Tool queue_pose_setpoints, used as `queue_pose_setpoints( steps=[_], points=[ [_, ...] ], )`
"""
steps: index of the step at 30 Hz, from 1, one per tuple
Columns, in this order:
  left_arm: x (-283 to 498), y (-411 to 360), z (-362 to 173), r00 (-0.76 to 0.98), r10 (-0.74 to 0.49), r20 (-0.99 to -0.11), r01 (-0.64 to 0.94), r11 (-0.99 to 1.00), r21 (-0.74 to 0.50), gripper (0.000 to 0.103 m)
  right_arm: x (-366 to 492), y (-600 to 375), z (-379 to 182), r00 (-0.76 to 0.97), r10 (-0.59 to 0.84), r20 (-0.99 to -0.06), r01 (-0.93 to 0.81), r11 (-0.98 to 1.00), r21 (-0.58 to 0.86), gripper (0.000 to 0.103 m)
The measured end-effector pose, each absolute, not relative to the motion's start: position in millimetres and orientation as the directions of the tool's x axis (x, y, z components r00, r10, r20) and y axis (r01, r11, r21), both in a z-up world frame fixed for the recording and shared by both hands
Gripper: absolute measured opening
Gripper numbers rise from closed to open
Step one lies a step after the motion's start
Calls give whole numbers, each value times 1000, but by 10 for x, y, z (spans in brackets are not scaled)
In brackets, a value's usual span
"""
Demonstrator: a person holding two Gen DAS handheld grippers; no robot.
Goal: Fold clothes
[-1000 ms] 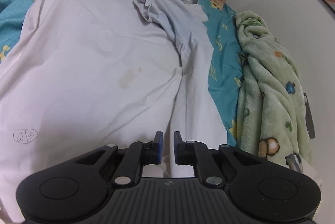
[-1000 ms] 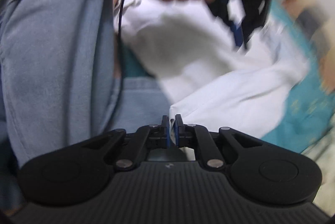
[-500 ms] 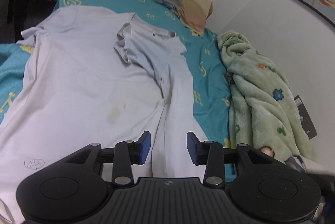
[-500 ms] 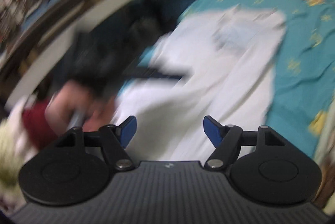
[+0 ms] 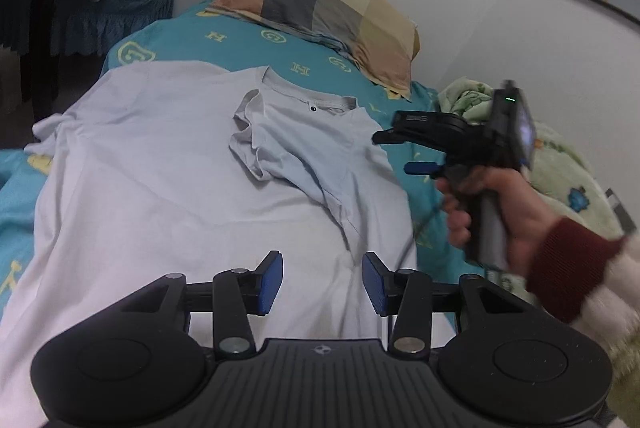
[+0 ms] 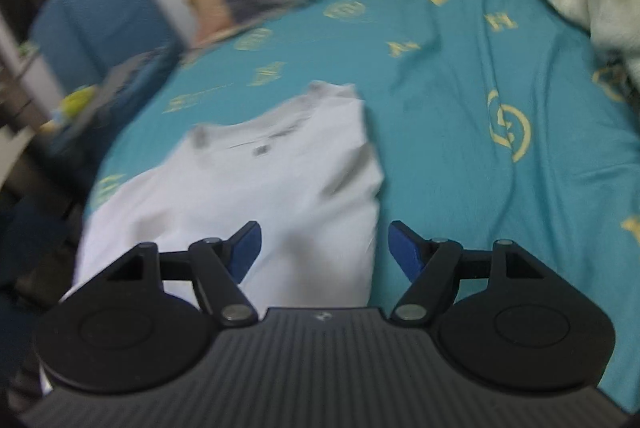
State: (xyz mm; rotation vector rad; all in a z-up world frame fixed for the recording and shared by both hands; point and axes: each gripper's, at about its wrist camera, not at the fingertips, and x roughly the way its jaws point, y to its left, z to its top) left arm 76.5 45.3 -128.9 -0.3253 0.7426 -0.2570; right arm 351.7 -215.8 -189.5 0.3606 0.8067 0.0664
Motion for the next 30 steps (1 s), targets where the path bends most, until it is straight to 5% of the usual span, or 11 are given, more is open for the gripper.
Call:
queue_pose_setpoints(
  steps=[4, 5, 6, 12, 25, 28, 30],
  points=[
    [917, 470, -1458, 679, -377, -630, 104, 899, -425, 47, 3713, -2108, -2084, 726, 169, -667, 78, 943, 324, 53],
    [952, 477, -1490, 668, -396, -629, 104, 888, -449, 47, 3747, -2096, -2102, 732, 185, -655, 58, 942, 330, 28],
    [979, 482, -1507, 666, -408, -624, 106, 881, -462, 47, 3777, -2087, -2106, 737, 214, -642, 26, 939, 343, 15],
    [1065, 527, -1561, 675, -416, -609, 105, 871, -480, 47, 3890, -2097, -1983, 783, 132, -608, 38, 965, 258, 8],
    [1092, 711, -1566, 703, -359, -614, 67, 893, -445, 47, 3593, -2308, -1802, 743, 127, -657, 98, 950, 295, 15],
    [1043, 688, -1507, 718, -356, -598, 82, 896, -435, 47, 3183, -2286, -1594, 741, 170, -649, 66, 944, 323, 39],
    [995, 644, -1471, 721, -367, -588, 108, 897, -428, 48, 2829, -2232, -1443, 751, 186, -633, 35, 947, 320, 65]
  ],
)
